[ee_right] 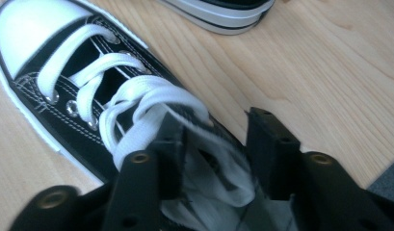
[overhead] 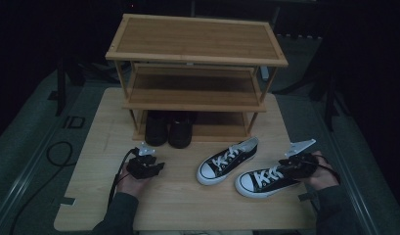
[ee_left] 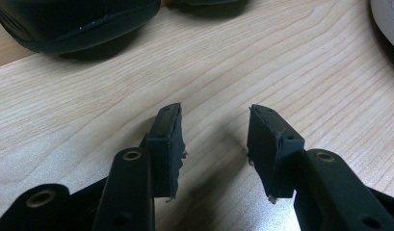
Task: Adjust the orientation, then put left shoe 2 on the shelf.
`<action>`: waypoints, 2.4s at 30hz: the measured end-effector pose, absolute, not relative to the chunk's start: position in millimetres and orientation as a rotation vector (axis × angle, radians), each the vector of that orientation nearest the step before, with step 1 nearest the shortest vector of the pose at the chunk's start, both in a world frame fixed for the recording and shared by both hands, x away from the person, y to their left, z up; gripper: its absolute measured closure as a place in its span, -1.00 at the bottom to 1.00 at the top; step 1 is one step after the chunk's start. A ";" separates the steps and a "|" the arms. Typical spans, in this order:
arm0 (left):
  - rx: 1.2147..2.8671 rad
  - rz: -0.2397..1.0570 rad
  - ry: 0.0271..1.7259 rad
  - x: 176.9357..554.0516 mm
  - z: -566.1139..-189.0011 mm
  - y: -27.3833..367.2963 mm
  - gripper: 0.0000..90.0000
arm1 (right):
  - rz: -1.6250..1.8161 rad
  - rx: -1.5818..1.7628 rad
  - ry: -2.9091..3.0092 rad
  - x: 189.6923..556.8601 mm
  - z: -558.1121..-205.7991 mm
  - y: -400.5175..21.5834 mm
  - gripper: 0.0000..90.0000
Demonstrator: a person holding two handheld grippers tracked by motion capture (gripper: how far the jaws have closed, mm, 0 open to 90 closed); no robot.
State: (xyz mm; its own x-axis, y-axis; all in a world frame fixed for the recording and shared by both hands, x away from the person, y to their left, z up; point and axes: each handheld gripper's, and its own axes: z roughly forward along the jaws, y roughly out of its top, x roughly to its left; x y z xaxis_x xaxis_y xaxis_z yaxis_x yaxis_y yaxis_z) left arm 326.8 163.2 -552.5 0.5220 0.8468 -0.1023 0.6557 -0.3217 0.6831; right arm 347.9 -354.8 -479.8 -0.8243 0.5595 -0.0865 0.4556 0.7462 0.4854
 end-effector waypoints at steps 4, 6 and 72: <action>2.077 0.359 1.218 327.1 -552.6 163.1 0.26 | 0.673 0.772 2.728 349.6 -481.5 -352.1 0.47; 2.079 0.361 1.217 327.2 -552.6 162.7 0.26 | 0.667 0.757 2.734 349.4 -481.5 -351.9 0.48; 2.075 0.353 1.211 327.8 -552.9 162.9 0.25 | 0.887 0.674 2.821 339.2 -463.8 -364.4 0.92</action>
